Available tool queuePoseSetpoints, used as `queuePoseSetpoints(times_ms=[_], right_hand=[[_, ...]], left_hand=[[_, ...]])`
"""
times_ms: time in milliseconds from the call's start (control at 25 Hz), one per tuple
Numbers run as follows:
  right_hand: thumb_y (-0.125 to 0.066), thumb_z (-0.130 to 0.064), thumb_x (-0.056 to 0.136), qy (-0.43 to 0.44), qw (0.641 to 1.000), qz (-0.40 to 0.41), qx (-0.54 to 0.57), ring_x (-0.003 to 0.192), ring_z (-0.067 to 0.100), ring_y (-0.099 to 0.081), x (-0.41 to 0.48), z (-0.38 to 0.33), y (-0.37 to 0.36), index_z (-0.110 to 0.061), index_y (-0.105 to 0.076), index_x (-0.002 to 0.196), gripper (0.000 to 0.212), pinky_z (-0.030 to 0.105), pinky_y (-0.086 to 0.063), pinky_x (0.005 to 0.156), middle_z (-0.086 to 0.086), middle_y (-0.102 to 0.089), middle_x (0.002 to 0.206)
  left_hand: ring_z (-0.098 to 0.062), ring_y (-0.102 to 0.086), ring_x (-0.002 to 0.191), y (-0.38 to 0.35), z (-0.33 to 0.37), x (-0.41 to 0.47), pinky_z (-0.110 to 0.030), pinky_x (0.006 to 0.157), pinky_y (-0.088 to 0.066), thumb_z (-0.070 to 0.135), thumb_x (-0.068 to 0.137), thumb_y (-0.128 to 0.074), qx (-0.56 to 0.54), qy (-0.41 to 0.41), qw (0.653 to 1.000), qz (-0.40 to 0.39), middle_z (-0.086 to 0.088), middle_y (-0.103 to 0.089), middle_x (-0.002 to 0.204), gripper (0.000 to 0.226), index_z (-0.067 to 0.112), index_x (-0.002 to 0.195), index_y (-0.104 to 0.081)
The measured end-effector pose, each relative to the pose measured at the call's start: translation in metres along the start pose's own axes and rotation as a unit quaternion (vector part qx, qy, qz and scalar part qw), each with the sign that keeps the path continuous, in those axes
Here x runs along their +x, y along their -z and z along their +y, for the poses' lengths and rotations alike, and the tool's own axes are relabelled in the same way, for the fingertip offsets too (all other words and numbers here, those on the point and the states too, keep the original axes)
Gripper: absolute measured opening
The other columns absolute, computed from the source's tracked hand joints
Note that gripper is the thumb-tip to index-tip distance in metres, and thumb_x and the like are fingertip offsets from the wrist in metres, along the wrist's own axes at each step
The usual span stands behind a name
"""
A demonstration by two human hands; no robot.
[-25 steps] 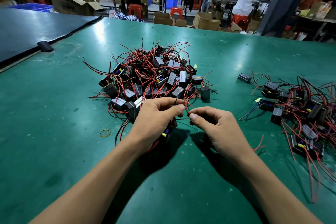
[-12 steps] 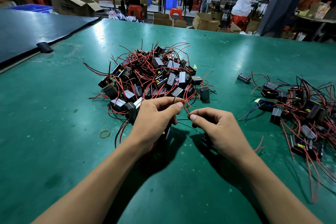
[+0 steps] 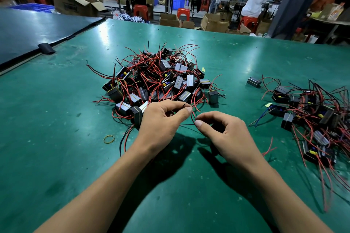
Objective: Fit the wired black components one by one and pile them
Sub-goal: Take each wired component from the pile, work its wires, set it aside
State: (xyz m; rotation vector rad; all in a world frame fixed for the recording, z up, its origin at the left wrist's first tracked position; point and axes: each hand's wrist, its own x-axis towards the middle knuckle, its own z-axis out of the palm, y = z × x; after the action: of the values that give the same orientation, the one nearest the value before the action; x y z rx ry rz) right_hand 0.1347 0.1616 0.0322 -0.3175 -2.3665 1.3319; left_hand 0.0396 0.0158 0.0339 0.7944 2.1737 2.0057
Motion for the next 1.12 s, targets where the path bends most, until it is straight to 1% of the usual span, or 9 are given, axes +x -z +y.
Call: queuePoseSetpoints(times_ms=[80, 160, 360, 520, 720, 800, 880, 1000, 1120], right_hand=[[-0.074, -0.028, 0.089, 0.034, 0.999, 0.033, -0.005, 0.051, 0.004, -0.049, -0.0002, -0.0004, -0.0016, -0.027, -0.074, 0.104, 0.016, 0.013, -0.04, 0.054, -0.015, -0.069, 0.077], [-0.074, -0.026, 0.088, 0.055, 0.996, 0.064, 0.01, 0.052, 0.007, -0.051, 0.0001, -0.0011, -0.0028, -0.026, -0.075, 0.104, 0.015, 0.014, -0.039, 0.055, -0.018, -0.068, 0.074], [-0.076, -0.024, 0.087, 0.061, 0.995, 0.08, 0.003, 0.049, 0.004, -0.049, 0.0004, 0.0003, -0.0026, -0.023, -0.075, 0.085, 0.003, 0.012, -0.037, 0.054, -0.025, -0.062, 0.06], [-0.072, -0.022, 0.09, 0.052, 0.996, 0.072, 0.0, 0.05, 0.002, -0.044, -0.0003, -0.0017, -0.0051, -0.02, -0.07, 0.078, 0.012, 0.014, -0.036, 0.053, -0.019, -0.058, 0.057], [-0.067, -0.021, 0.091, -0.062, 0.994, 0.036, 0.086, 0.052, 0.007, -0.039, 0.0042, -0.0034, -0.0054, -0.013, -0.067, 0.068, 0.024, 0.019, -0.032, 0.049, -0.009, -0.052, 0.057], [-0.068, -0.02, 0.091, -0.091, 0.985, 0.027, 0.145, 0.049, 0.006, -0.041, 0.0051, -0.0041, -0.0048, -0.016, -0.069, 0.067, 0.024, 0.015, -0.033, 0.046, -0.009, -0.055, 0.057], [-0.07, -0.02, 0.092, -0.053, 0.987, 0.028, 0.15, 0.047, -0.001, -0.042, 0.0033, -0.0039, -0.0051, -0.017, -0.071, 0.073, 0.019, 0.009, -0.034, 0.047, -0.013, -0.057, 0.055], [-0.074, -0.019, 0.09, 0.083, 0.993, 0.084, 0.009, 0.055, 0.002, -0.052, 0.0001, 0.0006, -0.0059, -0.021, -0.074, 0.083, 0.007, 0.01, -0.04, 0.058, -0.015, -0.066, 0.066], [-0.076, -0.013, 0.088, 0.205, 0.967, 0.114, -0.102, 0.064, 0.006, -0.057, -0.0004, 0.0045, -0.0043, -0.017, -0.076, 0.09, 0.004, 0.014, -0.044, 0.066, -0.009, -0.07, 0.084]], left_hand=[[-0.009, -0.054, 0.06, 0.0013, 0.0016, -0.0006, -0.027, 0.059, -0.047, 0.015, 0.086, -0.073, 0.068, -0.046, 0.997, -0.013, 0.007, -0.069, 0.073, 0.007, 0.011, 0.089, -0.078], [-0.012, -0.061, 0.068, 0.0022, 0.0033, -0.0021, -0.031, 0.066, -0.051, 0.013, 0.086, -0.073, 0.122, -0.092, 0.988, -0.024, 0.002, -0.07, 0.08, 0.008, 0.01, 0.091, -0.079], [0.004, -0.055, 0.065, 0.0032, 0.0044, -0.0042, -0.01, 0.061, -0.039, 0.01, 0.085, -0.074, 0.177, -0.176, 0.967, -0.046, 0.004, -0.066, 0.076, 0.008, 0.007, 0.091, -0.079], [-0.002, -0.053, 0.061, 0.0009, 0.0019, -0.003, -0.011, 0.058, -0.039, 0.006, 0.084, -0.074, 0.196, -0.223, 0.954, -0.044, 0.0, -0.064, 0.074, 0.007, 0.006, 0.09, -0.078], [-0.01, -0.057, 0.065, -0.0017, -0.0035, -0.0058, -0.018, 0.061, -0.045, 0.006, 0.085, -0.074, 0.214, -0.262, 0.94, -0.047, -0.002, -0.065, 0.078, 0.009, 0.006, 0.093, -0.077], [-0.013, -0.059, 0.065, -0.0035, -0.0029, -0.0061, -0.023, 0.06, -0.047, 0.006, 0.085, -0.073, 0.207, -0.254, 0.944, -0.04, -0.003, -0.065, 0.078, 0.008, 0.006, 0.093, -0.077], [-0.01, -0.06, 0.067, -0.004, -0.0013, -0.0055, -0.022, 0.062, -0.047, 0.007, 0.085, -0.074, 0.181, -0.215, 0.96, -0.015, -0.001, -0.066, 0.076, 0.006, 0.007, 0.089, -0.078], [0.0, -0.058, 0.071, -0.0038, 0.0006, -0.0054, -0.01, 0.067, -0.041, 0.011, 0.085, -0.074, 0.159, -0.152, 0.976, -0.008, 0.006, -0.066, 0.077, 0.005, 0.008, 0.087, -0.078], [0.006, -0.055, 0.071, -0.0029, 0.0019, -0.0055, -0.006, 0.069, -0.037, 0.011, 0.087, -0.072, 0.172, -0.141, 0.975, -0.025, 0.006, -0.066, 0.079, 0.007, 0.007, 0.09, -0.077]])
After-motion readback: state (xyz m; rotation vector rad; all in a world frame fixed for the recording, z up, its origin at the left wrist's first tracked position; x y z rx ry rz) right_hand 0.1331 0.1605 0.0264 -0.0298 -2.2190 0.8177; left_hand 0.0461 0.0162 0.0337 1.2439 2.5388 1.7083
